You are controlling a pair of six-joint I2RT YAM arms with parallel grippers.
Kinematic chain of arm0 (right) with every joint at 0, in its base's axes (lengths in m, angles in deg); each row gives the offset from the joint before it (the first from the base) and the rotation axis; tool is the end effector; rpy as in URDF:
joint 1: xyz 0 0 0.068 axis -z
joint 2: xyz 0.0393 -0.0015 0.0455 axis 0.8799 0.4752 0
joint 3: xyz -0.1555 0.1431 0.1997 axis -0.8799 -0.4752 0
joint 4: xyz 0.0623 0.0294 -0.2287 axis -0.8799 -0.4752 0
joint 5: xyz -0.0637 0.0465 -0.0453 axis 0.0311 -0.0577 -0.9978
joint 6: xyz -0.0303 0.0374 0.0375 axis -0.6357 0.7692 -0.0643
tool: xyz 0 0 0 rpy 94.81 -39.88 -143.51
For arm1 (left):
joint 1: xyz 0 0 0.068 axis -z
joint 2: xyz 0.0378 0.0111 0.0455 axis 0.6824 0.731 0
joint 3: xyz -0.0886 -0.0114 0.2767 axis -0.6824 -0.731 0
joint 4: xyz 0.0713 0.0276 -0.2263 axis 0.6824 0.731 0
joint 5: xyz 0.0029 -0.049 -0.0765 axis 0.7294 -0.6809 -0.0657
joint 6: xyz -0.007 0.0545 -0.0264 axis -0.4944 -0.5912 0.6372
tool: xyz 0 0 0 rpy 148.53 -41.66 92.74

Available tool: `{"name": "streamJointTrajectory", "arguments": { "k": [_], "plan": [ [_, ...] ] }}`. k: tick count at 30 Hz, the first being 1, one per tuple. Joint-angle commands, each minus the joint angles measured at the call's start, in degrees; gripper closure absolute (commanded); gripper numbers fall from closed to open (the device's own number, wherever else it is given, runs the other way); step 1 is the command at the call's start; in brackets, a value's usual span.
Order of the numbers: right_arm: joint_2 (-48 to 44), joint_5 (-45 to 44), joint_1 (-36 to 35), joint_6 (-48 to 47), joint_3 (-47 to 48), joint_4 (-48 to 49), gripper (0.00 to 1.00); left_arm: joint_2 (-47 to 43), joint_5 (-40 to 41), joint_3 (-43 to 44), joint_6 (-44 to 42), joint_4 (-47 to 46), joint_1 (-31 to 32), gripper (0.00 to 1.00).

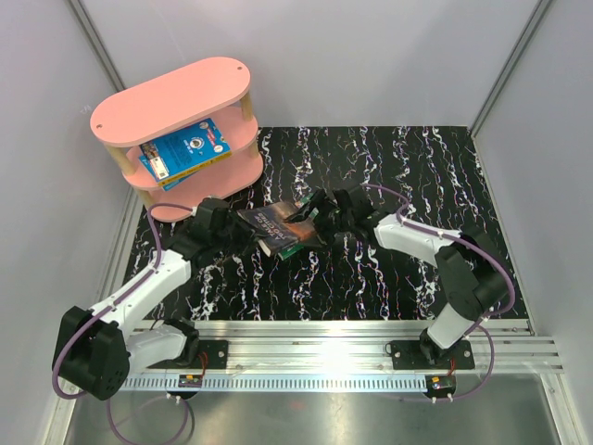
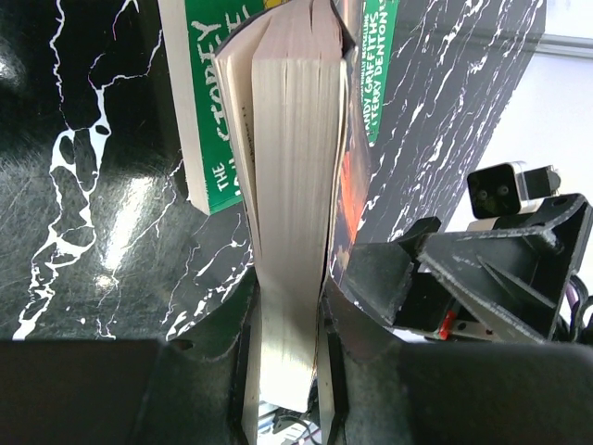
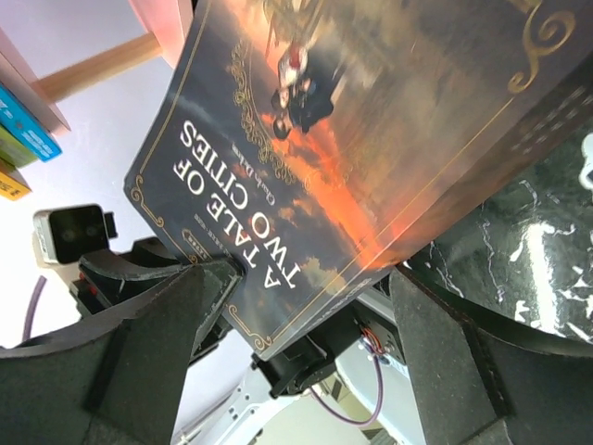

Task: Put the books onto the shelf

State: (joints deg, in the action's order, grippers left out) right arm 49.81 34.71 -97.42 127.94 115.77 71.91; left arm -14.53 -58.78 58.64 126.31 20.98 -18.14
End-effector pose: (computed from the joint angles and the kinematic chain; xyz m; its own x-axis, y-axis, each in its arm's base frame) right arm 0.2691 0.2163 0.2333 -0.8821 0.4661 0.0679 0.3158 0.4784 0.8194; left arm 0.1884 -0.0947 0.2544 -0.6798 -0.7193 -0.1432 -0.4084 0.5335 -0.7407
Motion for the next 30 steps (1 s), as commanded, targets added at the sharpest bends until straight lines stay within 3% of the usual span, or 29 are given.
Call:
{"name": "streamJointTrajectory", "arguments": {
  "k": [1,12,15,16,19,20,22,24,27,30],
  "plan": [
    [0.5,-0.5,-2.3,-0.3,2.3,0.7,0.12,-2.1,-7.3,5.2,3.4,-8.0,0.4,1.00],
    [0.8,-2.9,-3.3,1.3,-0.3,2.4,0.13,-1.8,-7.9,7.0,5.0,-8.3,0.4,1.00],
    [1.0,-4.3,-3.3,1.7,0.0,3.6,0.26,-2.7,-7.7,7.6,4.6,-6.3,0.4,1.00],
    [0.9,-4.6,-3.4,1.7,0.4,3.6,0.40,-3.0,-7.6,7.6,4.7,-5.4,0.4,1.00],
    [0.9,-6.2,-3.3,0.5,2.6,1.8,0.68,-5.2,-7.5,6.5,5.2,-4.1,0.3,1.00],
    [0.6,-6.6,-3.2,-0.3,3.4,1.1,0.86,-6.8,-7.4,6.2,5.5,-3.9,0.4,1.00],
    [0.0,-7.5,-3.1,-1.4,5.9,-1.7,1.00,-8.3,-7.5,6.2,5.6,-1.9,0.4,1.00],
    [-1.1,-9.1,-3.1,-4.4,10.1,-5.9,1.00,-10.1,-8.0,7.4,3.5,0.4,0.4,1.00],
    [-1.9,-11.3,-3.1,-10.1,18.9,-13.5,1.00,-11.6,-8.1,13.1,-2.9,11.7,0.4,1.00],
    [-2.3,-14.2,-3.2,-16.1,30.1,-21.8,1.00,-13.1,-7.2,20.0,-9.2,18.7,0.4,0.83]
  ]
}}
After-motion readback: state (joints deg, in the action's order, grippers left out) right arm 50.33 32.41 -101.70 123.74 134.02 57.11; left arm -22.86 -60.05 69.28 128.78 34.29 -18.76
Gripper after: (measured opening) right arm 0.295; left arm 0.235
